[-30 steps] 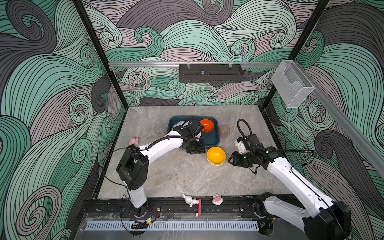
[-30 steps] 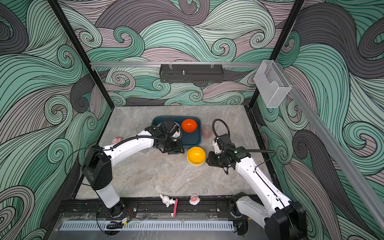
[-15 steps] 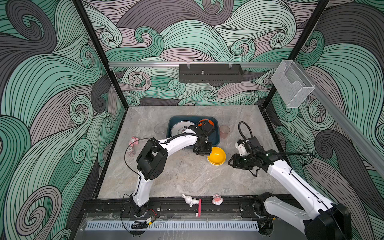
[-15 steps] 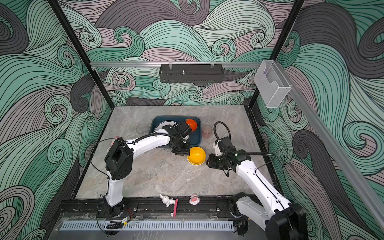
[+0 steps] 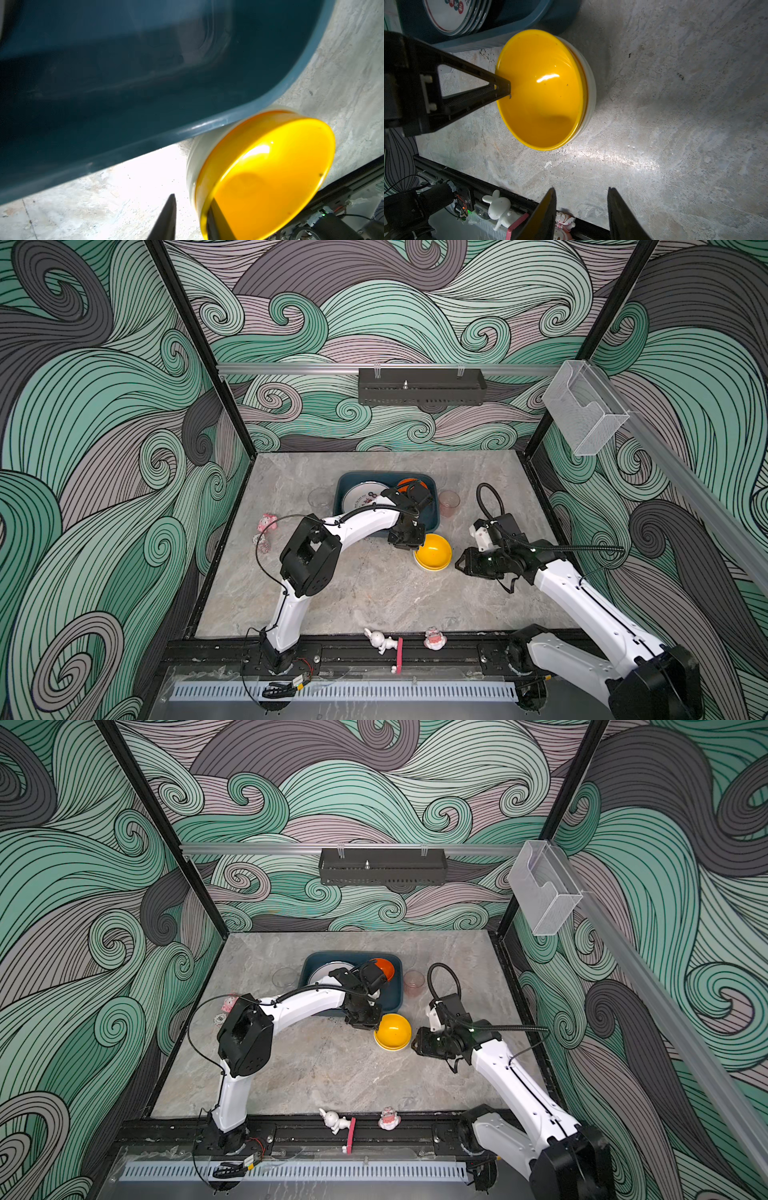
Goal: Place the mixed dishes into the plastic bin
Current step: 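Move the left gripper to the yellow bowl rim while right gripper withdraws, then pinch the yellow bowl rim with the right gripper and lift it off the cream bowl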
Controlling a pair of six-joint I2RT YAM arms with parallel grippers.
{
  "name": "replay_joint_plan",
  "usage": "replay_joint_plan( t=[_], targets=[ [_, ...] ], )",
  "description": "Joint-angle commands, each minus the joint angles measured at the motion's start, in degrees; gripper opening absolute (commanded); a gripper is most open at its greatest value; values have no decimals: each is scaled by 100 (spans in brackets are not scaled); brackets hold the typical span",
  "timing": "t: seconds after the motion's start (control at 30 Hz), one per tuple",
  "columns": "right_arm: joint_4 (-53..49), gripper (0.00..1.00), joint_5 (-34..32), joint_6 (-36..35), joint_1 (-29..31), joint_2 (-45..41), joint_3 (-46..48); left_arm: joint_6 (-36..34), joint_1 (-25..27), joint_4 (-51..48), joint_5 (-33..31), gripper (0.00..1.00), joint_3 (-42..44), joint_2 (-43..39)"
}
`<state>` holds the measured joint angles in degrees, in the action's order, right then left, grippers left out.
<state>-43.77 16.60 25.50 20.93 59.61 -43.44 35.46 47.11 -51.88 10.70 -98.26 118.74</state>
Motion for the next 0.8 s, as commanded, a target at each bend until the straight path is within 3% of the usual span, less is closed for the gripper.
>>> replay_joint_plan(
  t=[0.0,0.37,0.77],
  targets=[
    [36,43,53,-79,-43,33,66,-101,61,-297,-126,23,-297,175],
    [70,43,83,-86,-79,24,81,-194,79,-464,-86,9,-501,195],
    [56,43,85,-84,-88,-16,87,-290,79,-639,-112,1,-616,-16]
  ],
)
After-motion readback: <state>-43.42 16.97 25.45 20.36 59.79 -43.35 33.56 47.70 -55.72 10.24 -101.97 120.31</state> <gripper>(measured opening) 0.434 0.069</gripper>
